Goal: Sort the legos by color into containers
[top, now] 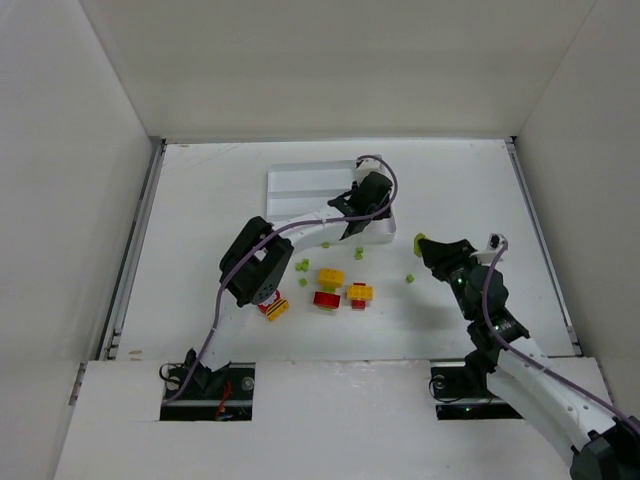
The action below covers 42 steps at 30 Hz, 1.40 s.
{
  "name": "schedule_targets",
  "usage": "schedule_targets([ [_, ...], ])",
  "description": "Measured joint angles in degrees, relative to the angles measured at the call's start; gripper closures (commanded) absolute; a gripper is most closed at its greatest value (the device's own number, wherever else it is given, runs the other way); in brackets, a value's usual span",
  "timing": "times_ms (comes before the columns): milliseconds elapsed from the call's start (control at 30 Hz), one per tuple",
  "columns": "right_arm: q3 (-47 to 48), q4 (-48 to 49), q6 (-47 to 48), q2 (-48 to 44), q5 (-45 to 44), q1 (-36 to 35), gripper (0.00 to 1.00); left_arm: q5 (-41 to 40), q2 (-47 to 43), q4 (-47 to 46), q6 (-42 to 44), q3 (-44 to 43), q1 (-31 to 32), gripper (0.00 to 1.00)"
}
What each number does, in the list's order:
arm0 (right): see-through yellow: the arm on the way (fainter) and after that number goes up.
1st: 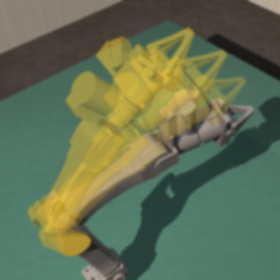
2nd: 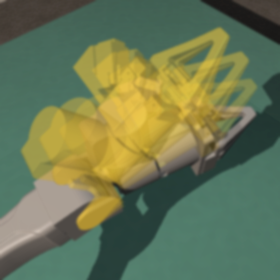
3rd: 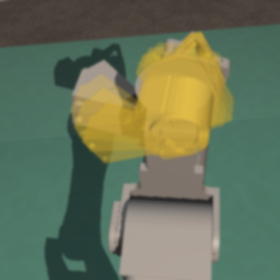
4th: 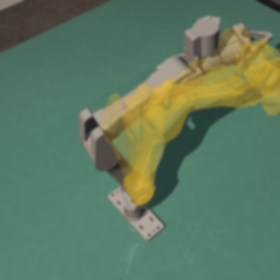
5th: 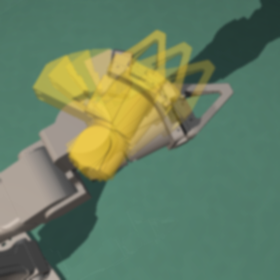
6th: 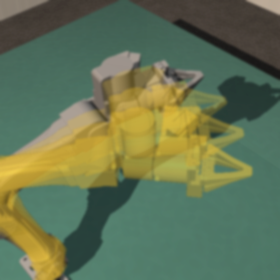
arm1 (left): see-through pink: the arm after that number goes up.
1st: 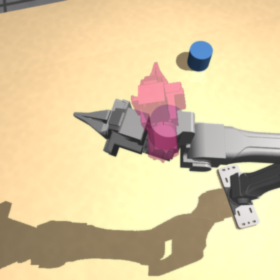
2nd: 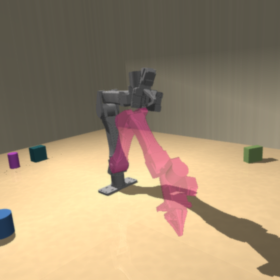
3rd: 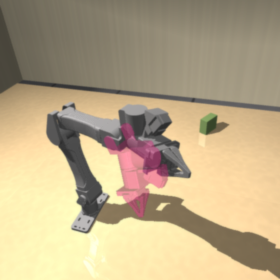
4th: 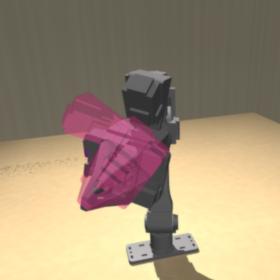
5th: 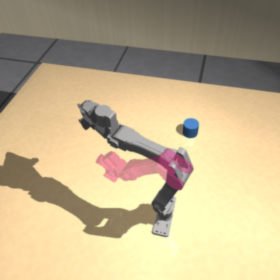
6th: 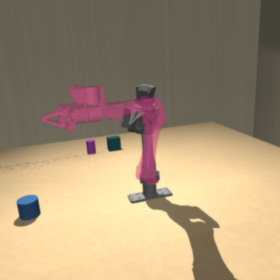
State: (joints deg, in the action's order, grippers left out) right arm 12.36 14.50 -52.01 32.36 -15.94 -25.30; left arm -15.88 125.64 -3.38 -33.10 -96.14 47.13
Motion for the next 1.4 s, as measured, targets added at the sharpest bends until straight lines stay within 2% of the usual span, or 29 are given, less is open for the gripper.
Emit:
schedule_targets([
  [200,-0.1,0.1,0.3,1.0,1.0,1.0,0.69,-0.4,1.3,1.7,0.7,-2.1,-0.6,0.49],
  [367,-0.1,0.3,0.7,4.3,1.8,0.9,0.69,-0.4,-0.2,0.3,0.7,0.9,-0.9,0.46],
  [467,-0.1,1.0,0.8,6.4,2.1,0.7,0.68,0.5,-5.1,-1.4,0.5,8.0,-1.0,0.48],
  [633,0.3,2.8,0.5,9.8,4.7,0.1,0.68,4.8,-20.7,-8.2,-4.2,25.3,-1.1,0.49],
  [800,3.0,7.4,-2.3,16.3,9.2,-0.4,0.68,8.7,-38.9,-22.7,-14.5,46.9,-0.8,0.45],
  [933,5.6,13.0,-6.1,23.5,12.8,-2.4,0.68,9.4,-47.0,-34.8,-21.9,61.3,0.5,0.41],
  [1033,8.3,17.2,-9.3,29.2,14.4,-5.1,0.68,8.4,-50.6,-41.0,-24.8,68.5,2.1,0.38],
  [1167,12.4,23.4,-13.7,36.6,15.4,-9.5,0.67,6.1,-54.0,-48.4,-27.3,73.5,3.8,0.28],
  [1400,16.5,33.1,-21.6,46.5,16.4,-13.1,0.68,2.2,-54.5,-62.6,-30.5,78.5,4.2,0.37],
])
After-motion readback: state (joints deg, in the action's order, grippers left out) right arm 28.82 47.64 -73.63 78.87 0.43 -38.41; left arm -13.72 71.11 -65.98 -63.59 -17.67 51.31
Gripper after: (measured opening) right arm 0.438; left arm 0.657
